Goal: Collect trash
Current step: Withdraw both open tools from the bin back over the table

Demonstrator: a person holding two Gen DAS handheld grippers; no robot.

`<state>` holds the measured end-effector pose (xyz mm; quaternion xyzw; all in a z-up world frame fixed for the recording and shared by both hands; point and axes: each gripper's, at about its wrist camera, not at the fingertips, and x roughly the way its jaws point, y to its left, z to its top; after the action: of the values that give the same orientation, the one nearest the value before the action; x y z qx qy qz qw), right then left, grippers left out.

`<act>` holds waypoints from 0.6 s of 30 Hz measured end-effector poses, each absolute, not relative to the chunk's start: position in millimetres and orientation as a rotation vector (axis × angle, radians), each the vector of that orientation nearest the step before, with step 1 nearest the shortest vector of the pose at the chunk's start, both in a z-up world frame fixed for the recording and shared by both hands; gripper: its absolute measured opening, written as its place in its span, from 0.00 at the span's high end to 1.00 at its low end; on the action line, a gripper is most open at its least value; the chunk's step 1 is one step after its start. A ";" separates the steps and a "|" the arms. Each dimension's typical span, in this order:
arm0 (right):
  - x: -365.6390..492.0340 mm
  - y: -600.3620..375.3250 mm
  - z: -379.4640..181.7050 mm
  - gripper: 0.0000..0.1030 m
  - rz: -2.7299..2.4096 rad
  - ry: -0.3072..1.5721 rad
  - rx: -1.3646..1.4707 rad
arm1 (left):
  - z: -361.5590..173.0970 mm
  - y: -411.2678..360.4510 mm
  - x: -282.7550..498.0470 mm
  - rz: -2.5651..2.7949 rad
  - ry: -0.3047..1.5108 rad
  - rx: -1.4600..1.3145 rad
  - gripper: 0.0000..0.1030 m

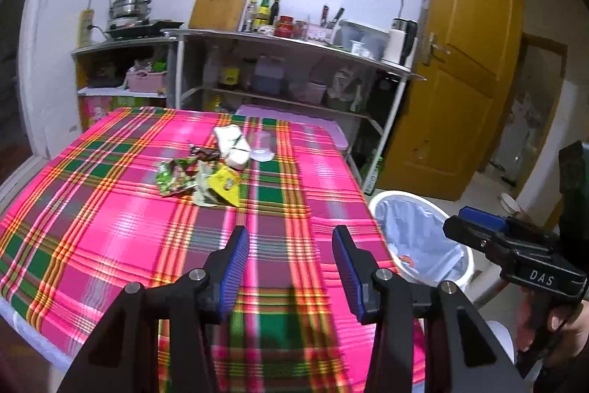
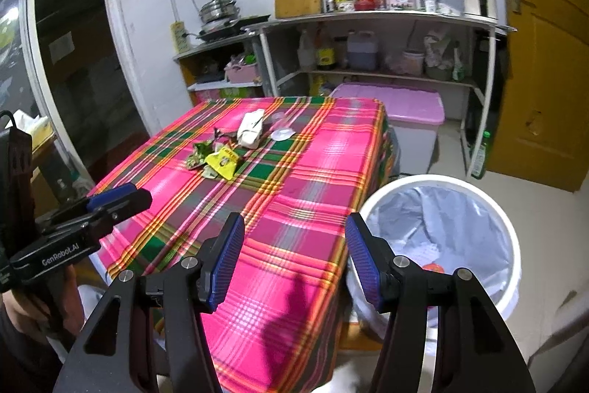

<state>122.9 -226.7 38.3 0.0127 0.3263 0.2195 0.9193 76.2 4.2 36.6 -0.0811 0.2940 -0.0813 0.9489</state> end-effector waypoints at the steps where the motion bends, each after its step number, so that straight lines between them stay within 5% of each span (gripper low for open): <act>1: 125.4 -222.1 37.4 0.44 0.461 0.674 0.020 | 36.0 8.0 78.0 -0.156 0.601 -0.167 0.54; 18: 161.4 -171.2 29.7 0.44 0.539 0.696 -0.026 | 18.6 58.6 109.2 -0.028 0.649 -0.207 0.54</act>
<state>161.4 -171.2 29.7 -0.0126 0.3370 0.2609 0.9045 109.2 58.6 18.6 -0.1013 0.3183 -0.0136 0.9425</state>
